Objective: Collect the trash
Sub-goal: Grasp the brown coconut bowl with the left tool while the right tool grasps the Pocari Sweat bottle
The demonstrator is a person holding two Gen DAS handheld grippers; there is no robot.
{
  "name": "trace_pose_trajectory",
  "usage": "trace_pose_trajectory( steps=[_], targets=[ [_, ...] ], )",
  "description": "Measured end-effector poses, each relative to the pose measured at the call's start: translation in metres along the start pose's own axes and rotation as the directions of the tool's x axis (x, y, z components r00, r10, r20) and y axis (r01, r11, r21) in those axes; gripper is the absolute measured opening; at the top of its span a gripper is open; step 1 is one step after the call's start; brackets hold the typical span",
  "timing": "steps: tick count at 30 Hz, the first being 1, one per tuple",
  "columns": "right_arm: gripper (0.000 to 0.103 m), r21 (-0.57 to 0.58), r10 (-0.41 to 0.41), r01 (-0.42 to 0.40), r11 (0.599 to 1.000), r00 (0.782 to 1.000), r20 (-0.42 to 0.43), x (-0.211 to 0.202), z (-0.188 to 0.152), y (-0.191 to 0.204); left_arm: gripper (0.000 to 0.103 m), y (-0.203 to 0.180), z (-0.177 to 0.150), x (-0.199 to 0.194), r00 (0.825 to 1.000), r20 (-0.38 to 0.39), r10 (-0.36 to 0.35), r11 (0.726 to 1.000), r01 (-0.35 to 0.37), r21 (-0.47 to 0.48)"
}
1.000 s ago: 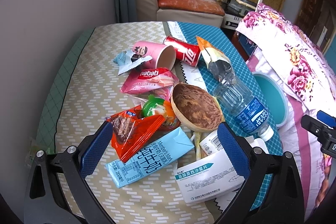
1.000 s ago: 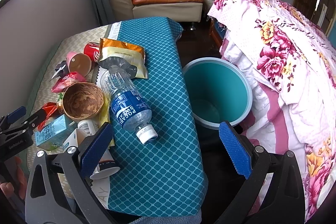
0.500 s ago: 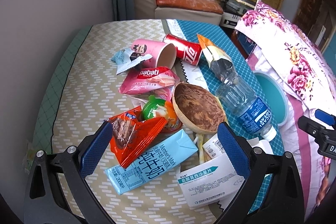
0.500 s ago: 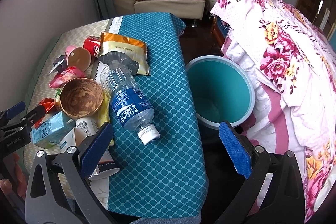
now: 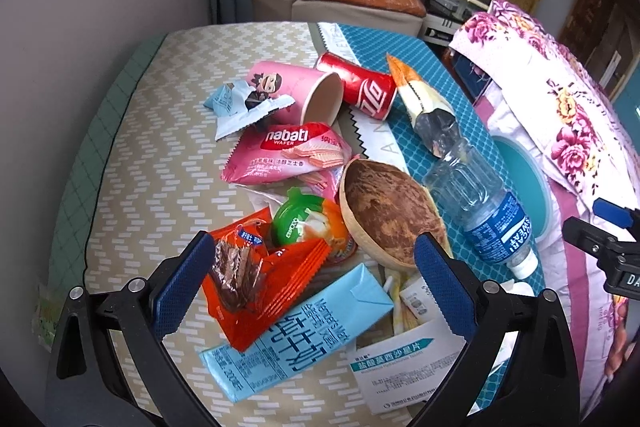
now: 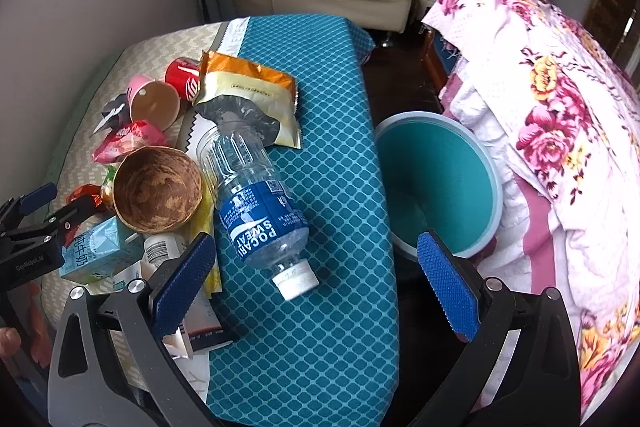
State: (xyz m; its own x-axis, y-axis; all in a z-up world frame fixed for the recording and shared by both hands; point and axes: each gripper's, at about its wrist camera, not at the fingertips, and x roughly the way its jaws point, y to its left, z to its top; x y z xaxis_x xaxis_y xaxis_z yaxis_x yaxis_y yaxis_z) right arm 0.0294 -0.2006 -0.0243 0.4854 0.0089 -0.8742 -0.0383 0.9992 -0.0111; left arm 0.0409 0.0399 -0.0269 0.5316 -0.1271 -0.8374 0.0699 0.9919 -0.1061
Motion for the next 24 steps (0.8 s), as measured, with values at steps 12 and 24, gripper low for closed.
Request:
trace_pose_trajectory(
  steps=[12, 24],
  targets=[
    [0.095, -0.108, 0.139, -0.158, 0.982, 0.977, -0.164, 0.059, 0.041, 0.027, 0.098, 0.018, 0.004, 0.020, 0.997, -0.078, -0.013, 1.000, 0.014, 0.021],
    [0.067, -0.025, 0.283, -0.301, 0.953, 0.920, -0.271, 0.103, 0.042, 0.023, 0.062, -0.001, 0.015, 0.031, 0.990, -0.135, -0.046, 0.994, 0.058, 0.088]
  ],
)
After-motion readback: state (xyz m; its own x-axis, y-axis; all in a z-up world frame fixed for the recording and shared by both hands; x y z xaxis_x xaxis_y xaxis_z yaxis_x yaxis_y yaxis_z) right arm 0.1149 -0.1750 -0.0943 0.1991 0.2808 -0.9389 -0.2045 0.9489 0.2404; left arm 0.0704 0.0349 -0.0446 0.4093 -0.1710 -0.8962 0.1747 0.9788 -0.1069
